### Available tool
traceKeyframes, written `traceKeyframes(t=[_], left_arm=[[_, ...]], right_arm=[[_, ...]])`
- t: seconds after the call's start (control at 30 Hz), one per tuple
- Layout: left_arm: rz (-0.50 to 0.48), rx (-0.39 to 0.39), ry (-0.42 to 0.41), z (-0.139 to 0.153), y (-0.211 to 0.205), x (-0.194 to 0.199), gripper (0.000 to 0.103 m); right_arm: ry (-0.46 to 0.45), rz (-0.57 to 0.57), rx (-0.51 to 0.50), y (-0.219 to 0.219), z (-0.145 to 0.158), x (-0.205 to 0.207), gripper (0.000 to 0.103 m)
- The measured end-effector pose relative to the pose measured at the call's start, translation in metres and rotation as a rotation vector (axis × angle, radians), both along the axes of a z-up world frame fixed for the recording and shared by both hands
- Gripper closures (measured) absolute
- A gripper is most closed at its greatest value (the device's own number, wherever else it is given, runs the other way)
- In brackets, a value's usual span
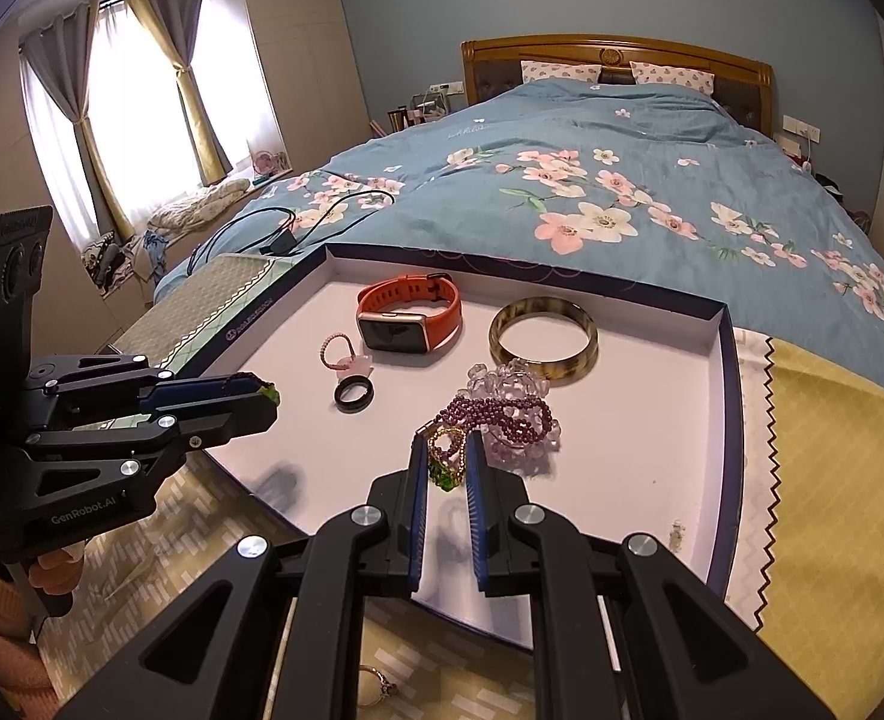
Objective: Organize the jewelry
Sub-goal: 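Lower the gold ring into the box with the right tool while the left tool lowers the dark ring, then open both tools to release the rings and withdraw from the box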
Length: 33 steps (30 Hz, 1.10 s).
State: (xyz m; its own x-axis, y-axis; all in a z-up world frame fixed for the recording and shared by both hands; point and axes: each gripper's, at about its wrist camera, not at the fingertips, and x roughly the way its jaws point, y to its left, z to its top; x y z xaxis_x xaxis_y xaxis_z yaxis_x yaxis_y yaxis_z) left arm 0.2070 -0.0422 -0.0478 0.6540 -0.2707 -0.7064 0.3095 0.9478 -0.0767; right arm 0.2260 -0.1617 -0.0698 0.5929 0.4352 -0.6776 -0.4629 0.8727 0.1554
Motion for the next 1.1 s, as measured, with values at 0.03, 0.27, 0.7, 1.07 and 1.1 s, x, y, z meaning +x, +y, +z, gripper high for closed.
traceKeyframes(t=[0.03, 0.27, 0.7, 1.07, 1.1], left_arm=[[0.001, 0.000, 0.000, 0.000, 0.000, 0.000, 0.088], [0.009, 0.004, 0.012, -0.005, 0.000, 0.006, 0.088], [0.011, 0.006, 0.025, -0.011, -0.001, 0.011, 0.088], [0.009, 0.006, 0.052, -0.020, -0.001, 0.015, 0.088], [0.012, 0.007, 0.052, -0.020, -0.002, 0.015, 0.088]], right_arm=[[0.000, 0.000, 0.000, 0.000, 0.000, 0.000, 0.092], [0.012, -0.004, -0.006, 0.001, -0.006, 0.003, 0.092], [0.023, -0.003, -0.022, 0.004, -0.010, 0.007, 0.092], [0.028, -0.019, -0.041, 0.006, -0.013, 0.010, 0.089], [0.025, -0.025, -0.042, 0.006, -0.013, 0.010, 0.085]])
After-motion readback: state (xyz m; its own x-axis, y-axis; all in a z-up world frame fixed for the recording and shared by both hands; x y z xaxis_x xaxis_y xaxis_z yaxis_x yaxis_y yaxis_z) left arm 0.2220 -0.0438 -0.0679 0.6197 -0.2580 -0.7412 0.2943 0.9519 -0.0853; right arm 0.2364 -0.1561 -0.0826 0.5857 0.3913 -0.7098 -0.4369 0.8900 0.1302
